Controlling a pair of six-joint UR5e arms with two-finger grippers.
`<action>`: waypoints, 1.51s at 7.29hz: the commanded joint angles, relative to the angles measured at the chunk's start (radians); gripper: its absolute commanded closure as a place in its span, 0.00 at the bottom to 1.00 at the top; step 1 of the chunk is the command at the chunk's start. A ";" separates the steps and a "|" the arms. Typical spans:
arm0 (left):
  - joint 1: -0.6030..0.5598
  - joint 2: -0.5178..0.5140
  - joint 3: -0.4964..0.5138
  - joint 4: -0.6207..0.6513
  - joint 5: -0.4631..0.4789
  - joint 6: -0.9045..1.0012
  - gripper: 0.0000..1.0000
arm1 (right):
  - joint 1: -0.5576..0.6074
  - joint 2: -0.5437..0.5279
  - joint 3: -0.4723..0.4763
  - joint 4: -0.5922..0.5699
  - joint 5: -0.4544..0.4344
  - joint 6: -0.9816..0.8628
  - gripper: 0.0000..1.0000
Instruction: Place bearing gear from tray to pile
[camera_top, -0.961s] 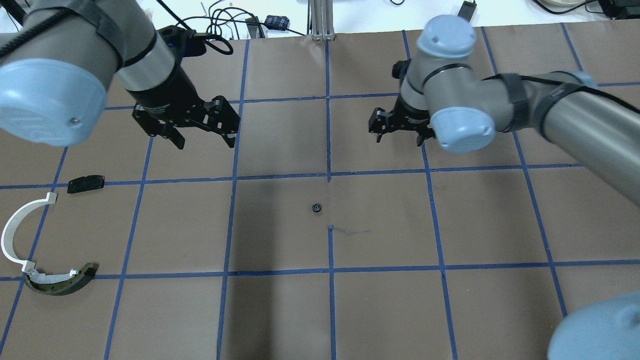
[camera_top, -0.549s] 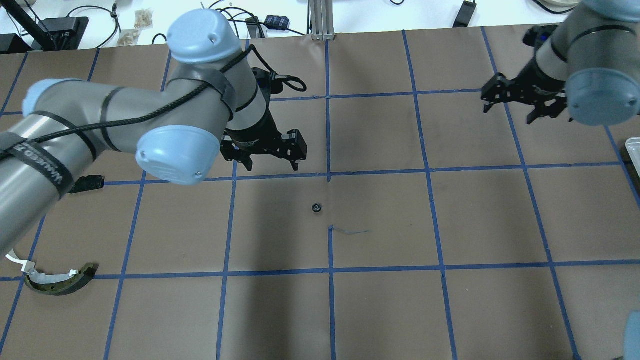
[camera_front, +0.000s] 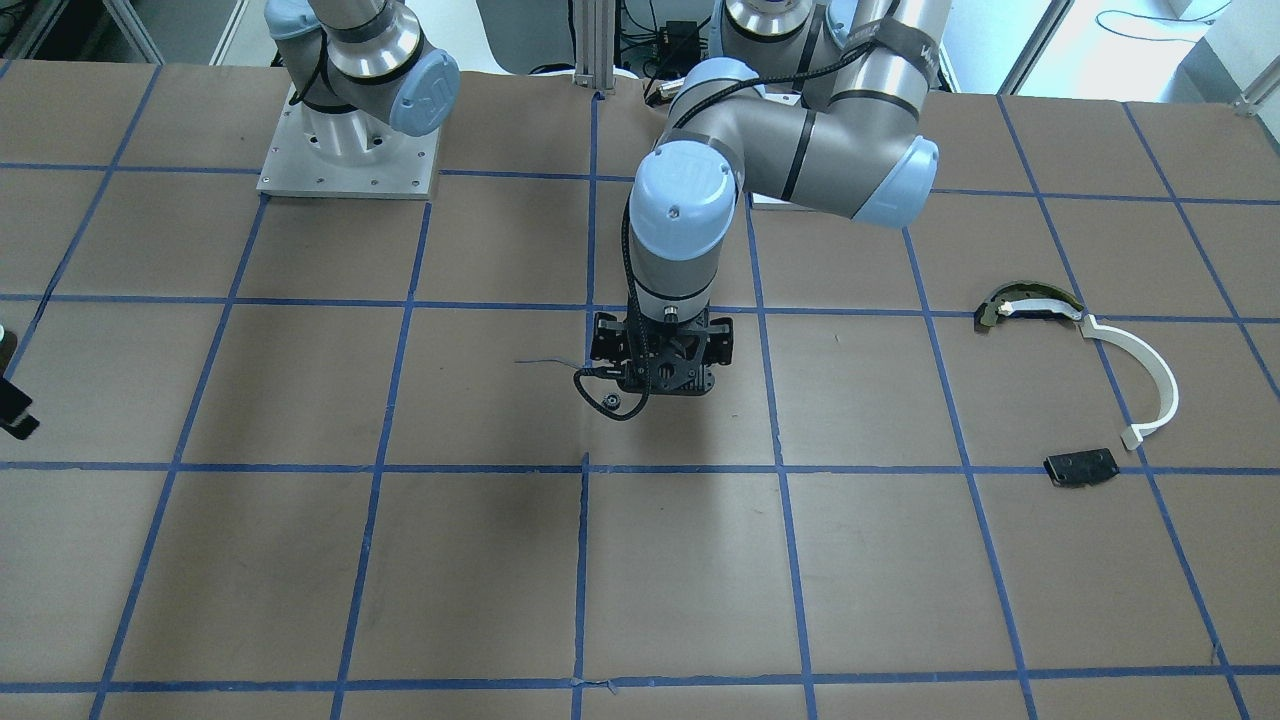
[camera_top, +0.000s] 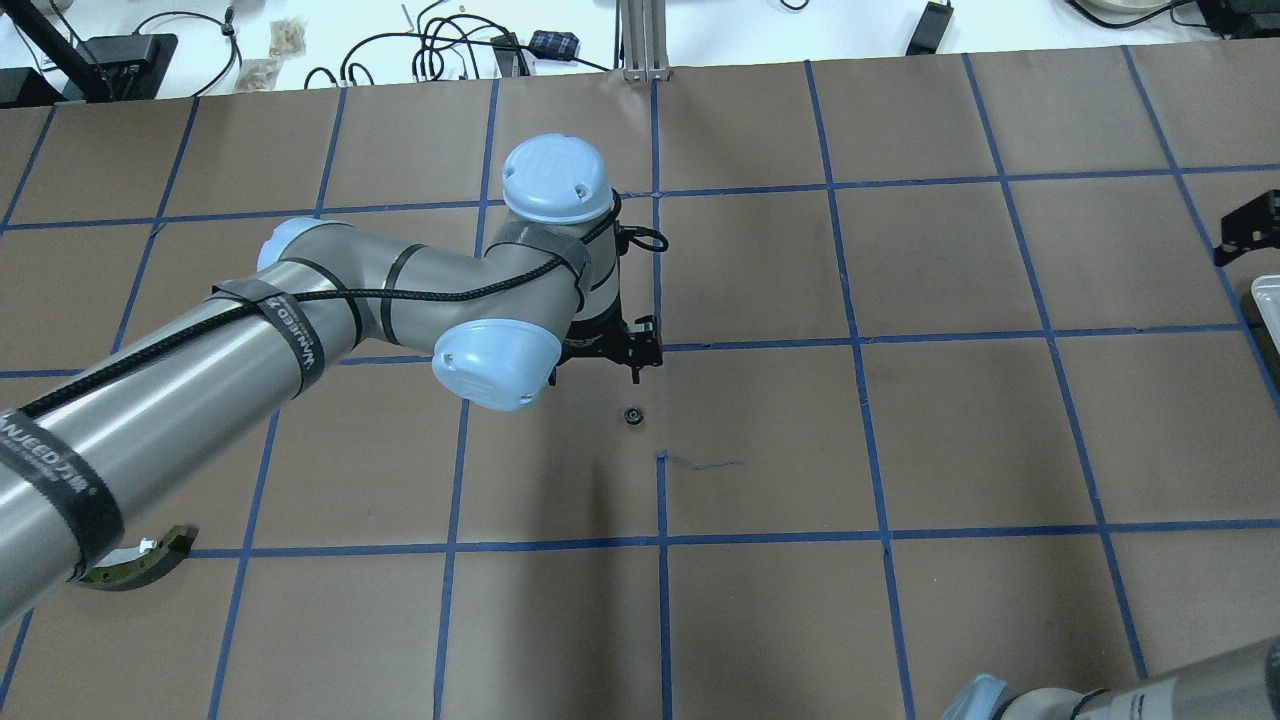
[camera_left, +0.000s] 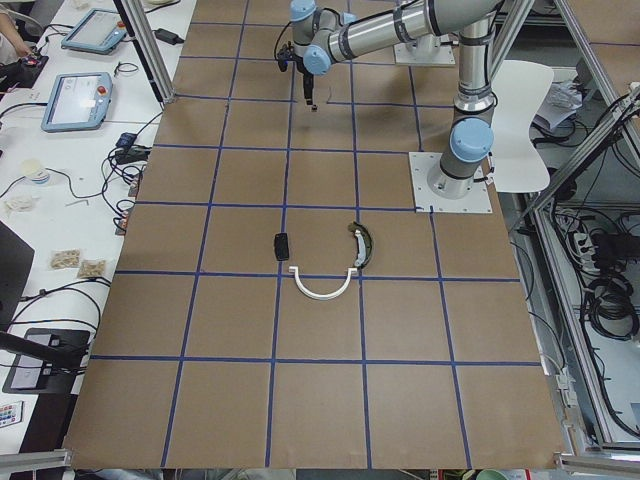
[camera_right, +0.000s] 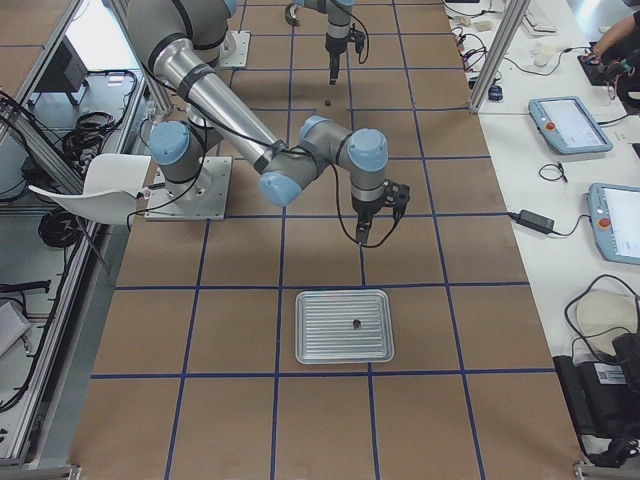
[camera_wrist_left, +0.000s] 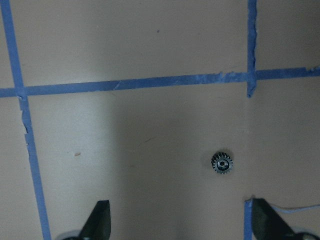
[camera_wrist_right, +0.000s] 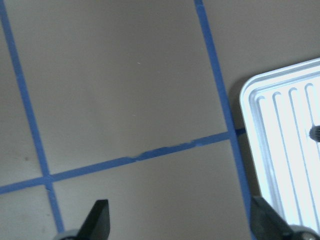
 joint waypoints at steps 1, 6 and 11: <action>-0.032 -0.063 -0.005 0.052 -0.008 -0.033 0.00 | -0.101 0.092 -0.097 -0.003 -0.012 -0.359 0.00; -0.069 -0.134 -0.030 0.155 -0.054 -0.131 0.12 | -0.167 0.313 -0.176 -0.022 -0.013 -0.342 0.04; -0.069 -0.125 -0.016 0.149 0.003 -0.053 1.00 | -0.167 0.414 -0.305 -0.063 -0.035 -0.311 0.13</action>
